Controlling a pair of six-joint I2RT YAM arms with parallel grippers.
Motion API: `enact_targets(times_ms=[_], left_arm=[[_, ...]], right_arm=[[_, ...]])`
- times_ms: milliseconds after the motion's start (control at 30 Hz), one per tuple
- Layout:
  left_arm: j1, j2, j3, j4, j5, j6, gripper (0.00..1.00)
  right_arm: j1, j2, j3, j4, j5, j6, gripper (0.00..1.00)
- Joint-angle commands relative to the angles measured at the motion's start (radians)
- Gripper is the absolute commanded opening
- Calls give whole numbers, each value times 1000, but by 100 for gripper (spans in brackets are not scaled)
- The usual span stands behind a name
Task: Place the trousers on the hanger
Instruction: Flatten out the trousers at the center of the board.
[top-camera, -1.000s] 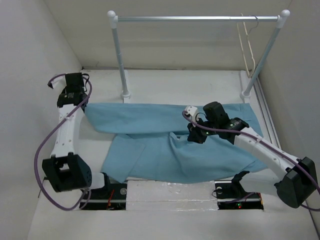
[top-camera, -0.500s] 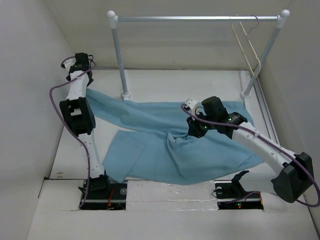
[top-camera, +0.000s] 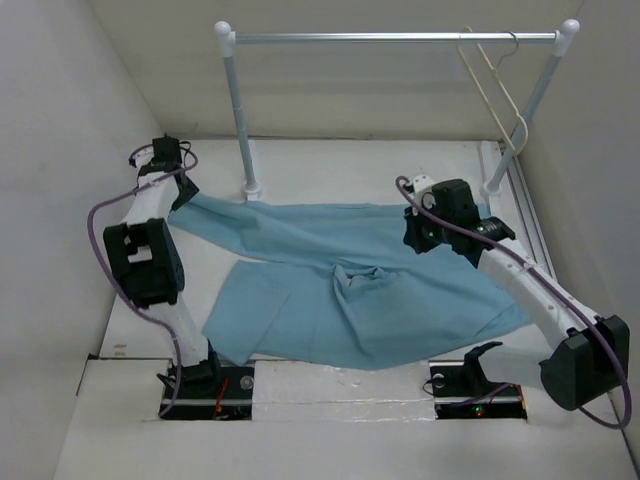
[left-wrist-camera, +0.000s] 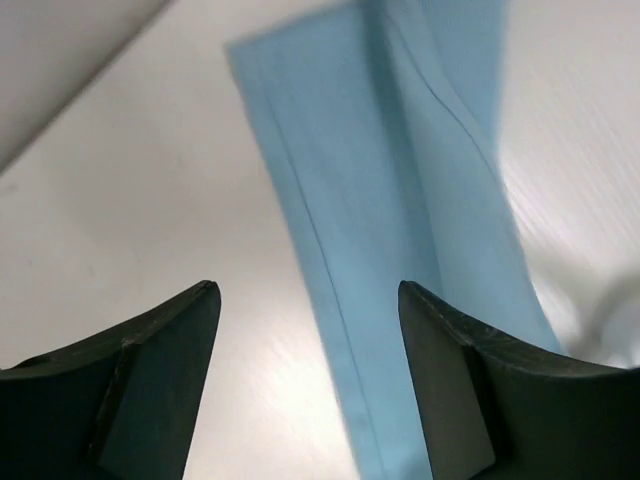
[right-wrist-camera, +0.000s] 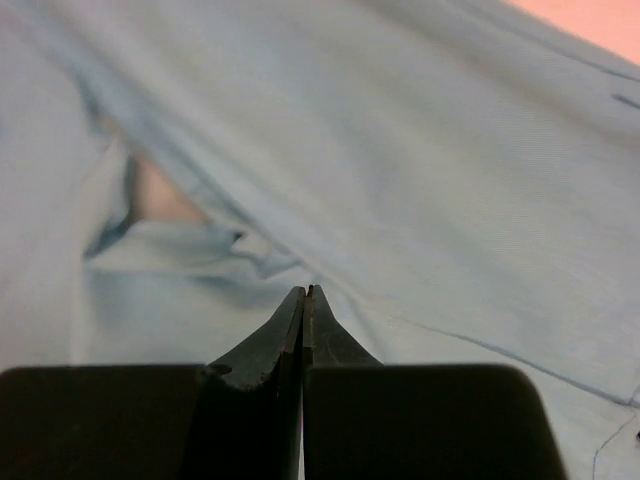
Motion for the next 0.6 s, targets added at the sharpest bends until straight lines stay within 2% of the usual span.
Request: enact_targets(times_ms=[0, 67, 100, 133, 200, 233, 333, 433, 567], left_arm=[[-107, -249, -180, 148, 64, 48, 67], [-162, -351, -326, 168, 61, 34, 63], [-163, -385, -372, 200, 84, 2, 62], [-163, -415, -474, 231, 101, -12, 62], [-97, -484, -597, 332, 188, -41, 62], [-74, -476, -612, 353, 210, -46, 63], [-46, -409, -558, 342, 193, -96, 65], [-35, -321, -514, 361, 248, -164, 65], [-35, -286, -540, 418, 291, -287, 65]], right_arm=[[-104, -8, 21, 146, -2, 125, 0], [-187, -13, -5, 172, 6, 177, 1], [-219, -19, -26, 224, -3, 229, 6], [-291, -21, -48, 249, -20, 253, 16], [-368, -22, -89, 283, -45, 338, 29], [-400, -22, -100, 293, -31, 357, 41], [-512, 4, -118, 318, 13, 380, 58], [-615, 71, -71, 263, 151, 369, 67], [-803, 200, -40, 235, 149, 351, 72]])
